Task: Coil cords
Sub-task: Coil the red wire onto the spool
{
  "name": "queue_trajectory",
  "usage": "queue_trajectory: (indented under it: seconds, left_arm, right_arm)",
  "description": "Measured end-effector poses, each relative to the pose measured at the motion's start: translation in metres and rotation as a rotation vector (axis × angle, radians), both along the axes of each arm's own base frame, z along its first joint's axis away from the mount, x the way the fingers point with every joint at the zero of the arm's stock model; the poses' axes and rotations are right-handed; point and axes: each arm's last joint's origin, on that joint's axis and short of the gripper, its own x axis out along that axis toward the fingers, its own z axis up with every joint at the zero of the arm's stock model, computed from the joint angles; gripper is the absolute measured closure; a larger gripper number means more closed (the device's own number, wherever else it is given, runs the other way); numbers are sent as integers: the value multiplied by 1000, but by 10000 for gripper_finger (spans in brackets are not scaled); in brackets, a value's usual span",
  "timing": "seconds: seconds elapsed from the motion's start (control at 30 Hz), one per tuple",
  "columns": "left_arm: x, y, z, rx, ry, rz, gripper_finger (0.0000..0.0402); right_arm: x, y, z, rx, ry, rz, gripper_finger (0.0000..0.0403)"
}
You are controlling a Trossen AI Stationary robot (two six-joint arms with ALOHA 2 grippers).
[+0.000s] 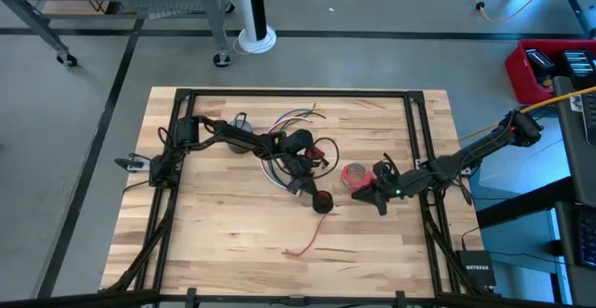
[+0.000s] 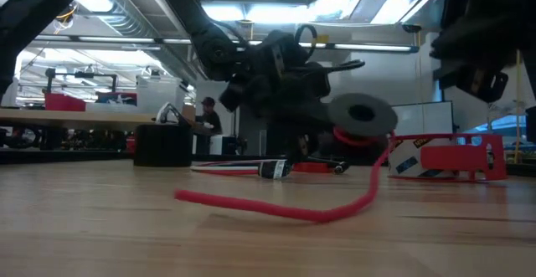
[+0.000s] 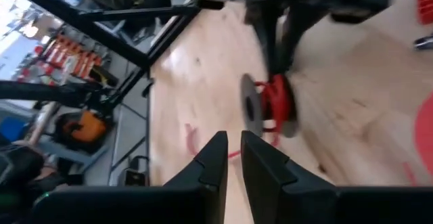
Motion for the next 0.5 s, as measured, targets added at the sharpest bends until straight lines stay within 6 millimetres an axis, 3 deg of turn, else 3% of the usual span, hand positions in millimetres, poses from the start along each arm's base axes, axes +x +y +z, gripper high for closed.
queue_trajectory:
  seconds: [0.27,0.5]
  left_arm:
    - [11,7,19,31,-217,78,401]
    - [7,29,33,35,-251,133,401]
  right_arm:
    - [1,1,2,170,9,-34,356]
    - [1,0,3,228,-2,-84,356]
